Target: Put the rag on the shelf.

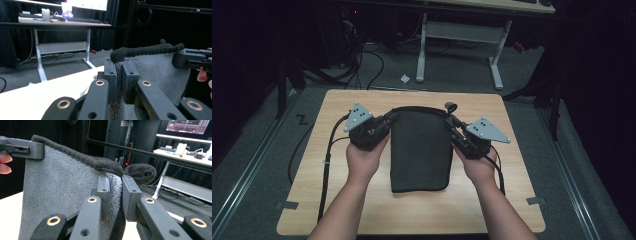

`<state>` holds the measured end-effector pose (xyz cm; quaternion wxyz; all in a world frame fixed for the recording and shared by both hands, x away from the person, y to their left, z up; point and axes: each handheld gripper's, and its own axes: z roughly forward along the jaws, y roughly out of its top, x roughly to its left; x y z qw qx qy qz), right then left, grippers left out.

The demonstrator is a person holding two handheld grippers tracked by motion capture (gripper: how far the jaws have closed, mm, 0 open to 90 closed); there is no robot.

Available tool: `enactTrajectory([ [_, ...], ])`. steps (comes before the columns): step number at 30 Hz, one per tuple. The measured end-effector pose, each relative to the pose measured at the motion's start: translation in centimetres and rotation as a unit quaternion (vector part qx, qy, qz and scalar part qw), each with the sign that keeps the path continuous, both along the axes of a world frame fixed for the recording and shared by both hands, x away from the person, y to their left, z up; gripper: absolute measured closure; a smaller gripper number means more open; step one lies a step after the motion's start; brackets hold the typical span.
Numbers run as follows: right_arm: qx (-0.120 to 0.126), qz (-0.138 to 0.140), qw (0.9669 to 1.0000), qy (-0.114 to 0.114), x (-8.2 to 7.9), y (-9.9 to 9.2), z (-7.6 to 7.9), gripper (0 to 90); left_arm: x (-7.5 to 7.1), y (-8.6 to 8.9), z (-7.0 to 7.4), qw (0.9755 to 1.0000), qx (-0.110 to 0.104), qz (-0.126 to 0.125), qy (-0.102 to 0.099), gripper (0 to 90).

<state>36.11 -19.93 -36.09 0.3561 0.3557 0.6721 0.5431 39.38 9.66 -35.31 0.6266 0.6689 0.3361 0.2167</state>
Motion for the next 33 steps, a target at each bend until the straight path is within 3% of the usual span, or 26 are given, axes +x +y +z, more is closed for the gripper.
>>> enactTrajectory([
  [14, 0.007, -0.005, 0.9998, -0.020, 0.8, 0.3, 2.5, 79.0, 1.0, 0.1, 2.5, 0.9996, 0.001, 0.003, -0.028, 84.2],
  [23, 0.012, -0.006, 0.9995, -0.028, 1.8, 0.1, 3.6, 78.9, 1.8, -0.1, 3.3, 0.9993, 0.000, 0.005, -0.037, 84.2],
  [33, 0.010, -0.011, 0.9997, -0.021, 4.6, 0.0, 3.6, 78.9, 5.5, -0.4, 3.2, 0.9995, 0.002, 0.007, -0.030, 84.1],
])
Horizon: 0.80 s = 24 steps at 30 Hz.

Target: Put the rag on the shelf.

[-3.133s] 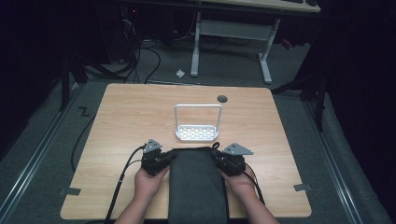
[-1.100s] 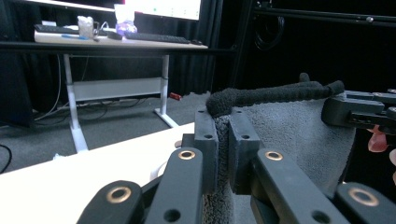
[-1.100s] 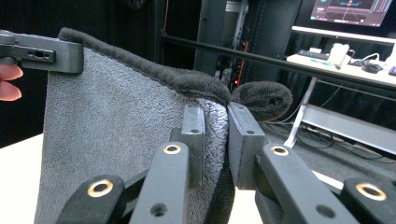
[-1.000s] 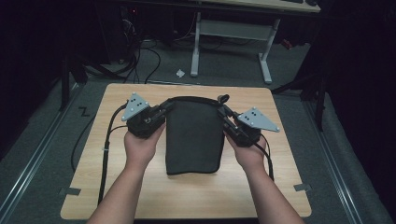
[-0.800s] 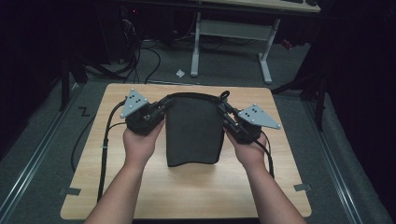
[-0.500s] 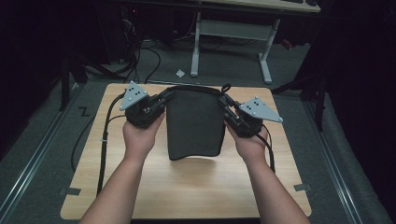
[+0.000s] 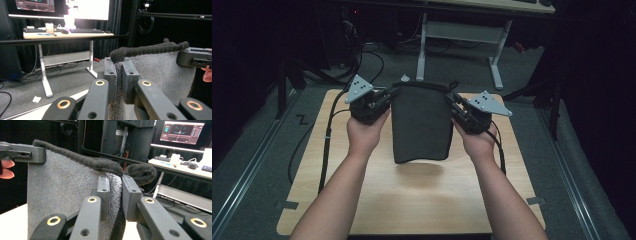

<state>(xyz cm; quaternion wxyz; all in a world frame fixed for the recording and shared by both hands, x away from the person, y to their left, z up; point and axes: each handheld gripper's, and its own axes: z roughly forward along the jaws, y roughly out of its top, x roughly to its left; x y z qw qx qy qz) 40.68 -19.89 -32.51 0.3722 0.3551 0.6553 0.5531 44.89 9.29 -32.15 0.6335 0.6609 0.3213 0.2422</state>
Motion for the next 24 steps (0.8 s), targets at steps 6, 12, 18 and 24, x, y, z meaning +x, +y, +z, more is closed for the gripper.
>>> enactTrajectory([
  [6, -0.001, -0.004, 1.0000, 0.004, 2.3, 0.0, 0.1, 78.9, 2.6, -0.6, 0.1, 0.9999, 0.008, 0.014, 0.006, 84.2],
  [12, -0.007, -0.010, 0.9999, 0.011, 4.3, -0.4, -0.1, 78.9, 4.5, -1.0, -0.3, 0.9996, 0.013, 0.015, 0.019, 84.1],
  [18, -0.021, -0.013, 0.9996, 0.015, 6.7, -0.9, 0.1, 78.7, 6.0, -1.4, -0.4, 0.9993, 0.026, 0.015, 0.021, 84.0],
  [24, -0.028, -0.014, 0.9994, 0.016, 7.9, -1.0, 0.1, 78.7, 7.2, -1.5, -0.4, 0.9988, 0.039, 0.019, 0.022, 83.7],
])
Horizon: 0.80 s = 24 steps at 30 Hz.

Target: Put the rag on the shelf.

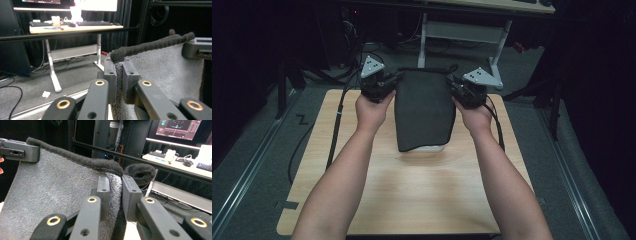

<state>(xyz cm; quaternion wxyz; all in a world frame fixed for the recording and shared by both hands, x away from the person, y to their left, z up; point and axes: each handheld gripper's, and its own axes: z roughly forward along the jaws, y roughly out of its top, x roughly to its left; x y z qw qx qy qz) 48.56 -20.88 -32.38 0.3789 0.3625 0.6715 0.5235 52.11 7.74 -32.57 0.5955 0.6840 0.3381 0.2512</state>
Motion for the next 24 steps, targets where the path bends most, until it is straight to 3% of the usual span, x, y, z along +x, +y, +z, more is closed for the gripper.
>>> enactTrajectory([
  [9, -0.018, -0.003, 0.9993, 0.033, 2.2, -0.1, -2.0, 78.4, 2.1, -0.2, -2.4, 0.9987, 0.007, -0.003, 0.051, 83.4],
  [12, -0.032, -0.006, 0.9987, 0.039, 2.5, -0.3, -2.6, 78.1, 2.3, -0.5, -3.0, 0.9983, 0.017, -0.009, 0.054, 83.8],
  [18, -0.048, -0.005, 0.9972, 0.057, 2.7, -0.6, -4.0, 78.0, 2.7, -0.7, -4.7, 0.9961, 0.027, -0.012, 0.083, 84.1],
  [24, -0.052, -0.005, 0.9957, 0.077, 2.7, -0.9, -5.3, 78.1, 2.7, -1.0, -6.4, 0.9935, 0.034, -0.015, 0.108, 84.3],
])
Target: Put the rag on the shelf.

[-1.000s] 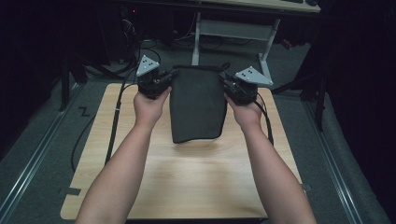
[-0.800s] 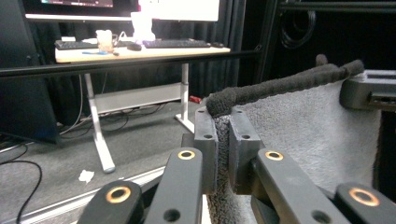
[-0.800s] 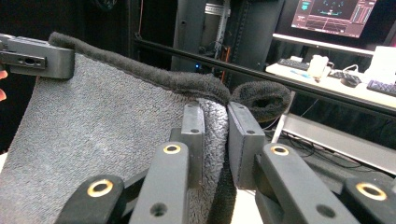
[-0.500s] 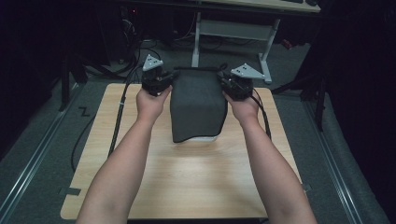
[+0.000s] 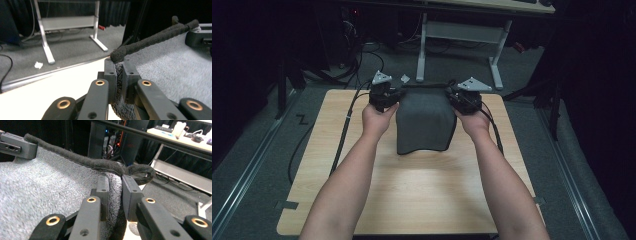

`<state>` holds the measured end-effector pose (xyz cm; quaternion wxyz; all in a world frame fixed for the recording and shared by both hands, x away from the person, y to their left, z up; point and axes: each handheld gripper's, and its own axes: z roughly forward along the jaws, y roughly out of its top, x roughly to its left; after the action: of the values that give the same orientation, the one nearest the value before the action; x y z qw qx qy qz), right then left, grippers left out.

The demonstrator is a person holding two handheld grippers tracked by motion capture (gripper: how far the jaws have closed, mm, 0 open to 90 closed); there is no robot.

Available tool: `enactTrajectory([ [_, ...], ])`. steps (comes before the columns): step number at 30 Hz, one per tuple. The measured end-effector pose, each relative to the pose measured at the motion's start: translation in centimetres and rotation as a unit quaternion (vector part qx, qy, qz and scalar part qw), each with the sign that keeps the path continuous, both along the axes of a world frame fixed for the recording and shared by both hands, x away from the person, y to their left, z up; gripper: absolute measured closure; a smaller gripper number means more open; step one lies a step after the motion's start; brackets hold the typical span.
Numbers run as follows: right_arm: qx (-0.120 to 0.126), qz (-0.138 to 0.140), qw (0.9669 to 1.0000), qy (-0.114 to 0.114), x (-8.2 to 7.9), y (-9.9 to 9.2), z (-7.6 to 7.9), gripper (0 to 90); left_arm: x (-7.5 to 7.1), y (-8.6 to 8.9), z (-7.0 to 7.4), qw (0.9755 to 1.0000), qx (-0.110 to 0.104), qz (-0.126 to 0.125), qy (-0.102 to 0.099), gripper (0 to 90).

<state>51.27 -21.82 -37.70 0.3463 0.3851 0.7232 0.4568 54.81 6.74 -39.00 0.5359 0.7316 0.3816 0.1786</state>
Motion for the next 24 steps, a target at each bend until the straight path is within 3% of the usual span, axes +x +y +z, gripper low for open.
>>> enactTrajectory([
  [14, -0.002, -0.003, 0.9996, 0.029, 0.0, 0.1, -1.9, 78.5, -0.7, 0.3, -2.5, 0.9995, 0.000, -0.007, 0.031, 84.3],
  [24, 0.013, 0.005, 0.9990, 0.043, -0.1, -0.2, -2.6, 78.5, -1.0, 0.8, -4.1, 0.9986, -0.009, -0.017, 0.048, 84.3],
])
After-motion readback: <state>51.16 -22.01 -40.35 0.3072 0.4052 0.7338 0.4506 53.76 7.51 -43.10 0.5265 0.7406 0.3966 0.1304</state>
